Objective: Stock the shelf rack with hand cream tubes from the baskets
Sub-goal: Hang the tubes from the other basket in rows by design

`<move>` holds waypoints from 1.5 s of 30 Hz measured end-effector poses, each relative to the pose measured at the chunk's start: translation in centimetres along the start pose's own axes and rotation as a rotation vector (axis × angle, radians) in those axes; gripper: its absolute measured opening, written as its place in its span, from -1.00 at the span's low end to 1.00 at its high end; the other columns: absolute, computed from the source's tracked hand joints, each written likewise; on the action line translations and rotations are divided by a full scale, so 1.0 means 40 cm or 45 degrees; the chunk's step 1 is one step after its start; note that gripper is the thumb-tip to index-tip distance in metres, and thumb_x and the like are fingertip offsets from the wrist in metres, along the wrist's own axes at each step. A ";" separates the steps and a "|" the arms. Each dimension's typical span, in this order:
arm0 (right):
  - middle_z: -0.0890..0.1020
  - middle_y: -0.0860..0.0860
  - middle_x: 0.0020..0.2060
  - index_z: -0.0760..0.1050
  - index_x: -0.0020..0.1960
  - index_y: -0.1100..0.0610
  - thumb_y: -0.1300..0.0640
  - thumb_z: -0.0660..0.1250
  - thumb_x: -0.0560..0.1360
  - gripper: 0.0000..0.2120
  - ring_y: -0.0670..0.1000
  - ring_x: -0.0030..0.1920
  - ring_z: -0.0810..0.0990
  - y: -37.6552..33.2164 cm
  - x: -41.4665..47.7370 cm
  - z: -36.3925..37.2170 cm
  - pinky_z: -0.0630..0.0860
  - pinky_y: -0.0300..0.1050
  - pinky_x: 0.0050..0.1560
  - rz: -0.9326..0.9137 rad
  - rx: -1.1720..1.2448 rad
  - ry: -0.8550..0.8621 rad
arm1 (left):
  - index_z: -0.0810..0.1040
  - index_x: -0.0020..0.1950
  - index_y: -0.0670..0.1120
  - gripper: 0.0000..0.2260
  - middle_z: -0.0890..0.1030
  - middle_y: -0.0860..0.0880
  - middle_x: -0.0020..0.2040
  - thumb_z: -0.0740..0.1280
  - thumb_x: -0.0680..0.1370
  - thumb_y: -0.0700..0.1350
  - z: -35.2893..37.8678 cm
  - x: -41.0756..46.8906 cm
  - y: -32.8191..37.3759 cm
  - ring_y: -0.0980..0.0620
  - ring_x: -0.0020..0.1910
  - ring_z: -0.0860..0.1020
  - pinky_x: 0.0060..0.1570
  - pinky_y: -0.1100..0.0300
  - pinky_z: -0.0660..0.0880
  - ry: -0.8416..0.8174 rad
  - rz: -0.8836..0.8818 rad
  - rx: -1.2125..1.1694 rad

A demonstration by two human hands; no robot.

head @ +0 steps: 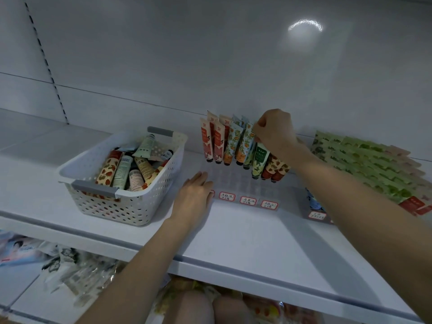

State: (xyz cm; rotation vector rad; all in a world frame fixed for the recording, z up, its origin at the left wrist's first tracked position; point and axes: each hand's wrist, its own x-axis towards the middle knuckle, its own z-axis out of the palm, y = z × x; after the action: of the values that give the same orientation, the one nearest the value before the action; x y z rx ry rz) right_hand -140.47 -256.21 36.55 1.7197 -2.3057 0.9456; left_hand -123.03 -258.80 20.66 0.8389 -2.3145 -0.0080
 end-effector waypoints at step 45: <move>0.34 0.02 -0.44 0.19 -0.41 0.12 0.32 0.15 0.57 -0.60 -0.06 -0.45 0.30 0.007 0.028 0.075 0.21 -0.26 -0.53 -0.029 -0.371 -0.127 | 0.60 -0.23 -0.25 -0.80 0.63 -0.27 -0.03 0.51 0.21 -0.40 0.019 -0.009 -0.004 -0.25 -0.04 0.62 -0.21 -0.05 0.59 0.069 -0.025 -0.025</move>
State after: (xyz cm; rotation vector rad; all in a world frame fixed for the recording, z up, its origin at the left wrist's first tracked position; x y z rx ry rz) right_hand -140.30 -258.69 34.54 1.6984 -2.3383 0.4985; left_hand -123.18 -258.88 19.84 0.8416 -2.2520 -0.0161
